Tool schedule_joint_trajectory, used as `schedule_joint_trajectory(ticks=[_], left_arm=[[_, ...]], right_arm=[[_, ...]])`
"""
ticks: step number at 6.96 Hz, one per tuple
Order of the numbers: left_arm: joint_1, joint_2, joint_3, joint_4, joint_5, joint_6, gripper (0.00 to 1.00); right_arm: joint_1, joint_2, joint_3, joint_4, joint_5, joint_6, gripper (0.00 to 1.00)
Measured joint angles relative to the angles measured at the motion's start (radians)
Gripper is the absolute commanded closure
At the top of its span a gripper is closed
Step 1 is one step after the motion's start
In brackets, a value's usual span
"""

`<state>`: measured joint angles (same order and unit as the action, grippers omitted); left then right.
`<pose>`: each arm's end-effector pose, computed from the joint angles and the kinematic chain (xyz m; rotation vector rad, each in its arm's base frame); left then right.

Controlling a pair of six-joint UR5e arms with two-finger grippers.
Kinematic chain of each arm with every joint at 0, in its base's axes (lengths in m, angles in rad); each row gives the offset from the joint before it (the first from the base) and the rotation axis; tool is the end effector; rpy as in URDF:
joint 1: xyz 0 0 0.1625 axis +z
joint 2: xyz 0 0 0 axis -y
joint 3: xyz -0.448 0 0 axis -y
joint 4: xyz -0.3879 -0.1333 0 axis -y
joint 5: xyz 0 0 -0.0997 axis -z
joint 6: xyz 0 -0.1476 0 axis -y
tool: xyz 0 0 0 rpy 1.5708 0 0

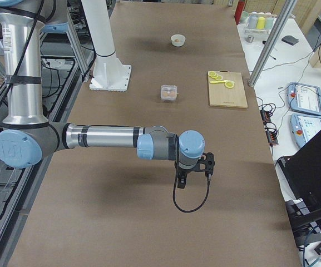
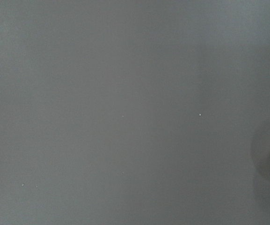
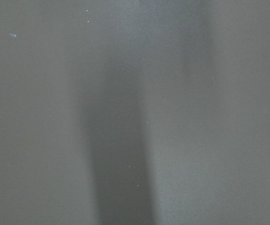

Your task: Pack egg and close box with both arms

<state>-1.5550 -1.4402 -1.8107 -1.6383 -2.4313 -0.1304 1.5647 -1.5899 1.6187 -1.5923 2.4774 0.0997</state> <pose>-0.0144 -0.4426 0.6416 0.1026 0.8678 -0.0311 0.0142 -0.4796 0.6895 -0.0412 -0.9060 0.0838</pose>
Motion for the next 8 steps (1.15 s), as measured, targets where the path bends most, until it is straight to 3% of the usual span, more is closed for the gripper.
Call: schedule_joint_trajectory(ticks=[8], left_arm=[[0.0,0.01,0.0,-0.007,0.008,0.0,0.02]], right_arm=[[0.003,-0.001,0.013,0.0,0.001,-0.003,0.0]])
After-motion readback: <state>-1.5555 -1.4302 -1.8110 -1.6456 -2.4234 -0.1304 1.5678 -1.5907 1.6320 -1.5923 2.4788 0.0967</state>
